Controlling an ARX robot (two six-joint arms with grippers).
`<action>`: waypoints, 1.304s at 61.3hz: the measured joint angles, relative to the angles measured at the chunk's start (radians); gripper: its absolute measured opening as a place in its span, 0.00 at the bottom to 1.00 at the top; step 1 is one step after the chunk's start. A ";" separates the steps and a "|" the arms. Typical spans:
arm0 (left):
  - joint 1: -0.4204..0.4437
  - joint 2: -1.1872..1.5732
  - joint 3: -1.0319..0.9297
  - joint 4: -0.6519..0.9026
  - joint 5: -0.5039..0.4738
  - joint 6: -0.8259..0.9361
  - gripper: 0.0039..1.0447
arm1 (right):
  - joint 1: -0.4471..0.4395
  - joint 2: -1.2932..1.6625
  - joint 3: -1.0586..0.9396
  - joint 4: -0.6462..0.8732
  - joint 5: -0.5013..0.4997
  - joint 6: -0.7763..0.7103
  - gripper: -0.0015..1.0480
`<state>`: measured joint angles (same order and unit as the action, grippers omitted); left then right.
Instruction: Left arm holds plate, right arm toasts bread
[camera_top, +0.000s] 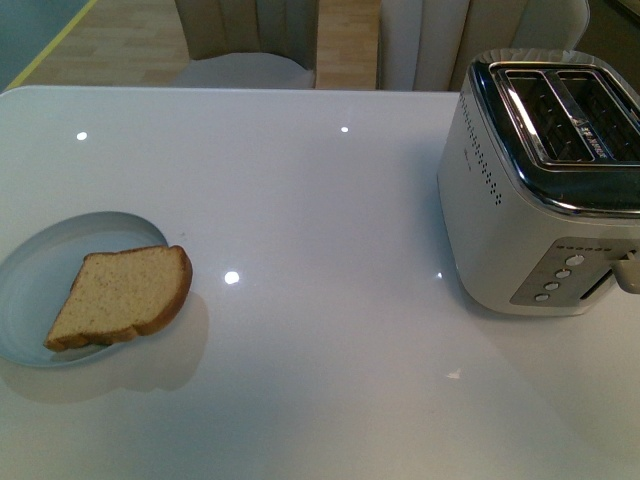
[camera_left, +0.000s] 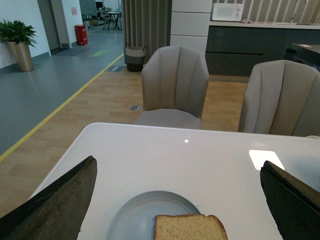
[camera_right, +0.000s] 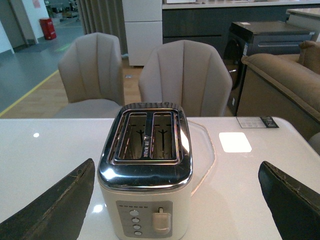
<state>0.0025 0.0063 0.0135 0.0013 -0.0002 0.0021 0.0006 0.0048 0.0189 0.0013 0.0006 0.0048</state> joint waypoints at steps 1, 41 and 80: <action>0.000 0.000 0.000 0.000 0.000 0.000 0.93 | 0.000 0.000 0.000 0.000 0.000 0.000 0.92; 0.008 0.414 0.269 -0.622 0.269 -0.257 0.93 | 0.000 0.000 0.000 0.000 0.000 0.000 0.92; 0.272 1.544 0.465 0.212 0.257 -0.067 0.93 | 0.000 0.000 0.000 0.000 0.000 0.000 0.92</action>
<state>0.2745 1.5501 0.4786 0.2138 0.2569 -0.0647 0.0006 0.0048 0.0189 0.0013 0.0006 0.0048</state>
